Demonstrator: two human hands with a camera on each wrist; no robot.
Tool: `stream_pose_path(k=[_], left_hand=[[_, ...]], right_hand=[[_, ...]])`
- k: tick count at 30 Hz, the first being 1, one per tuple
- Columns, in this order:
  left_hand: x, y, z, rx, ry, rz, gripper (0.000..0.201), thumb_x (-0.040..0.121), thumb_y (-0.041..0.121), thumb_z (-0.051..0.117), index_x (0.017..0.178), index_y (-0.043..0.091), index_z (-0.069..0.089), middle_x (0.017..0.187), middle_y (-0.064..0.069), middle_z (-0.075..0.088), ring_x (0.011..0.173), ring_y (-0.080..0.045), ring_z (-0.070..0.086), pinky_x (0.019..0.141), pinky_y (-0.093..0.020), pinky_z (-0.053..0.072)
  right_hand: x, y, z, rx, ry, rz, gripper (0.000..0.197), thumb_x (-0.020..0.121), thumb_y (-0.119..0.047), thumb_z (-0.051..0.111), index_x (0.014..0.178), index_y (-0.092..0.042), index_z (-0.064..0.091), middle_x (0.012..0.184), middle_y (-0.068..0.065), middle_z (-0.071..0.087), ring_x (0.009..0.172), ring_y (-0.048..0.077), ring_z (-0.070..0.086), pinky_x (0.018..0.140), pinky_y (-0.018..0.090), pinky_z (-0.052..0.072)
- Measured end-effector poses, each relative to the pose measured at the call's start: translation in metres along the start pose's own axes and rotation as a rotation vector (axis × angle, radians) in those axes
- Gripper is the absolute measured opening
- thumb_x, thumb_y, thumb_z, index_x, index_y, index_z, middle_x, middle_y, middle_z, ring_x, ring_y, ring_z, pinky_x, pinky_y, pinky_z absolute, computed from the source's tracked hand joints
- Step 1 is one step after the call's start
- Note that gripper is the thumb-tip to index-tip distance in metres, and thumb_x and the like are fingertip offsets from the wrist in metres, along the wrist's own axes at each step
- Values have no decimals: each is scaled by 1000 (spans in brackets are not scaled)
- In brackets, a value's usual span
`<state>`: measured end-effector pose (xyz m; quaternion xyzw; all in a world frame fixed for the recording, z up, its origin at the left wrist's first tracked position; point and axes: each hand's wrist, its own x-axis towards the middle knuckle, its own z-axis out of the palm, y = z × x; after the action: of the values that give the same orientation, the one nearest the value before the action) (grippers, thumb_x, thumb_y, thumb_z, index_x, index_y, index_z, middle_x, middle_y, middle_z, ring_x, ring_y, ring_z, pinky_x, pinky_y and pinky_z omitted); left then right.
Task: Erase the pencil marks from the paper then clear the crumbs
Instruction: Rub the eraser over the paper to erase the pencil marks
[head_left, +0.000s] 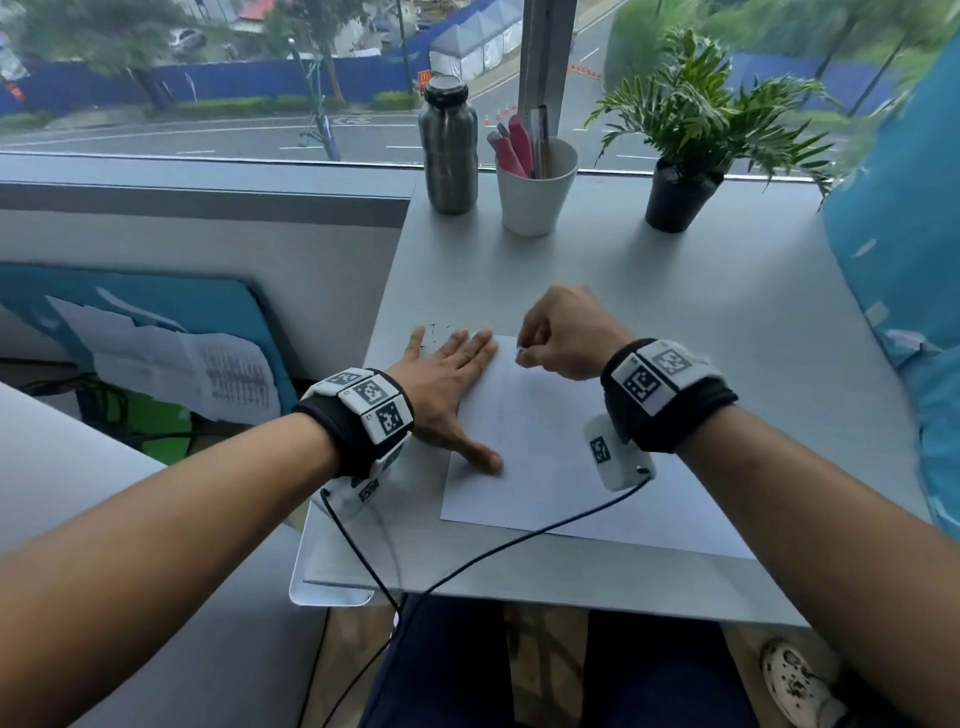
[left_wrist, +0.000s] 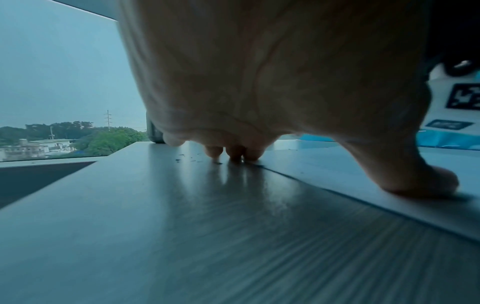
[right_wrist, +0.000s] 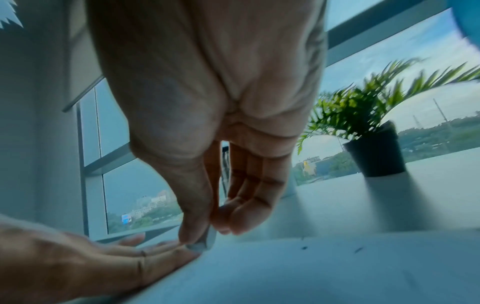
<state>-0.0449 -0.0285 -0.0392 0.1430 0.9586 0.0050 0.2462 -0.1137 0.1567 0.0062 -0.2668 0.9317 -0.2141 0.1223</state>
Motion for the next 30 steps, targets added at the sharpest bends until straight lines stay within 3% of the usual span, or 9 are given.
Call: stream_pose_path(k=[5,9,12,14,18,21,25,28,30], left_hand=[[-1,1,2,-2,1,15,152,46,100,50,151,20,-26,158,6,-30,146,-17,-28,115,-57,-18],[-1,0,4,-18,-1,21,152,47,98,53,151,20,-27,158,6,-32,145,-17,-30,115,-56,-18],[-2,1,2,-33,-9,19,152,48,96,56,151,20,-26,158,6,-32,145,-17,-29,115,-56,-18],[-2,1,1,-31,-10,17,152,48,96,56,151,20,-27,158,6,-33,145,-17,-29,116,-56,-18],[-2,1,1,-6,-11,18,151,48,98,53,149,21,-30,157,5,-34,144,-17,-31,115,-55,-21],[-2,2,0,-10,-8,12,150,49,98,52,150,21,-28,157,5,-34,144,-16,-31,113,-55,-23],[-1,0,2,-6,2,13,153,45,101,49,149,23,-30,157,5,-33,144,-17,-31,113,-55,-24],[-1,1,1,-6,-9,3,153,45,101,49,150,22,-29,157,6,-33,144,-16,-31,113,-56,-23],[-2,3,0,-3,-16,-2,154,44,100,50,150,22,-29,158,6,-32,144,-16,-31,113,-56,-23]], right_hand=[[24,-1,15,-10,64,55,13,77,-21,78,85,-12,80,82,5,75,79,17,67,75,23,53],[12,-6,24,-17,-4,-12,13,76,-22,78,82,-11,79,77,5,74,73,16,66,73,29,56],[18,3,18,58,75,93,14,77,-23,78,85,-11,80,79,4,75,69,11,63,74,23,54],[18,2,19,60,104,102,15,76,-23,78,84,-11,80,80,5,75,71,13,64,72,22,53],[11,-11,21,9,-45,27,12,76,-20,77,81,-9,79,78,7,75,74,17,68,69,27,55],[18,-3,16,13,37,82,12,78,-19,75,84,-9,79,81,6,75,79,17,68,74,27,56],[12,-20,25,-58,-53,-44,7,75,-14,72,75,-9,77,72,6,73,67,17,65,63,27,52],[22,-9,11,-43,11,44,13,77,-16,73,84,-10,80,81,6,76,78,17,69,75,28,56],[20,-11,14,-51,13,19,11,76,-15,72,81,-10,80,77,7,75,74,18,68,72,29,57]])
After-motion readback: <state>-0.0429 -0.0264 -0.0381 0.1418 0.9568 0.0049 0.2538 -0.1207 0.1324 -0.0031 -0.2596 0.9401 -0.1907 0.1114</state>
